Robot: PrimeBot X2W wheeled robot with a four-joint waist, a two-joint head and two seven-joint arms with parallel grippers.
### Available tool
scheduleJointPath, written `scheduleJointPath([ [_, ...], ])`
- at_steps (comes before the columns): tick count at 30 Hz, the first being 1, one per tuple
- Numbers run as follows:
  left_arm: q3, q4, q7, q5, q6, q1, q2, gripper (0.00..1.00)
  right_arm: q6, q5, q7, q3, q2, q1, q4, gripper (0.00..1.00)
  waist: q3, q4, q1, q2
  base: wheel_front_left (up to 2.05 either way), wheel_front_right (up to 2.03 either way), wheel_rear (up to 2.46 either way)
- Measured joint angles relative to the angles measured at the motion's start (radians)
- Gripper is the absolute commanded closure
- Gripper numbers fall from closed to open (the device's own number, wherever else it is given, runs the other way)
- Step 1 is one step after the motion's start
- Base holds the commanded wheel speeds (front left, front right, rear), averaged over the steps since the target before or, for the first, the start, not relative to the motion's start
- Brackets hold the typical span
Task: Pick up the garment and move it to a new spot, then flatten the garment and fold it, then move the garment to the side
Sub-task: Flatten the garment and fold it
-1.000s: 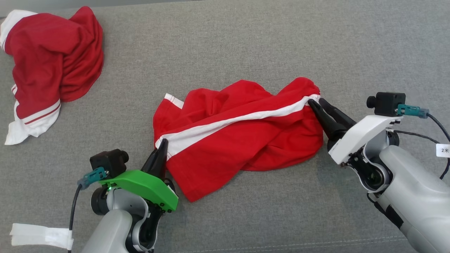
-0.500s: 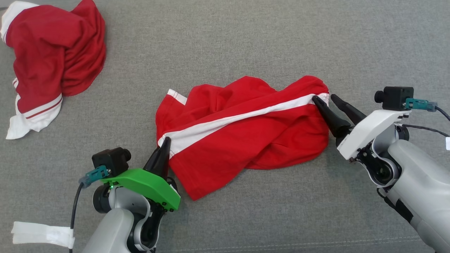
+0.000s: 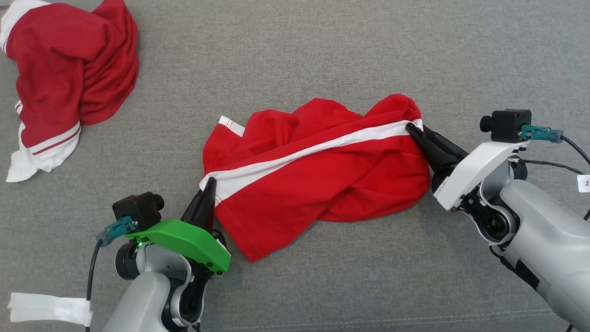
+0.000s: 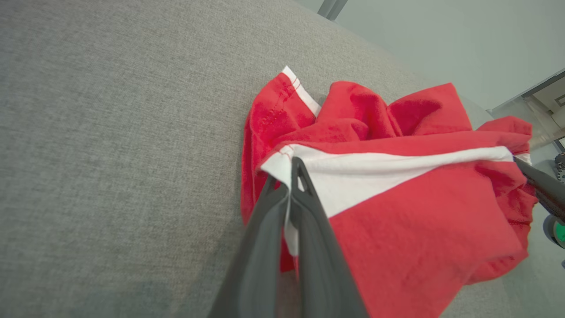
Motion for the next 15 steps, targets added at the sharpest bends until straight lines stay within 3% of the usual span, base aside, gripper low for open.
scheduleJointPath([
  [3,0.005,0.001,0.0,0.0,0.0,0.0,0.0,1.0,0.0,-0.007,-0.016,0.023,-0.017,-0.007,-0.015,0.78,-0.004,-0.011,0.0,0.0,0.0,0.0,0.0],
  [8,0.01,0.003,-0.009,0.0,0.0,0.0,0.0,1.0,0.0,-0.016,-0.054,0.052,-0.041,-0.007,-0.039,1.0,-0.013,-0.031,0.0,0.0,0.0,0.0,0.0],
  [15,0.016,-0.011,-0.044,0.0,-0.002,-0.001,0.0,1.0,0.0,-0.034,-0.097,0.055,-0.068,-0.021,-0.095,1.0,-0.035,-0.058,0.0,0.0,0.0,0.0,0.0],
])
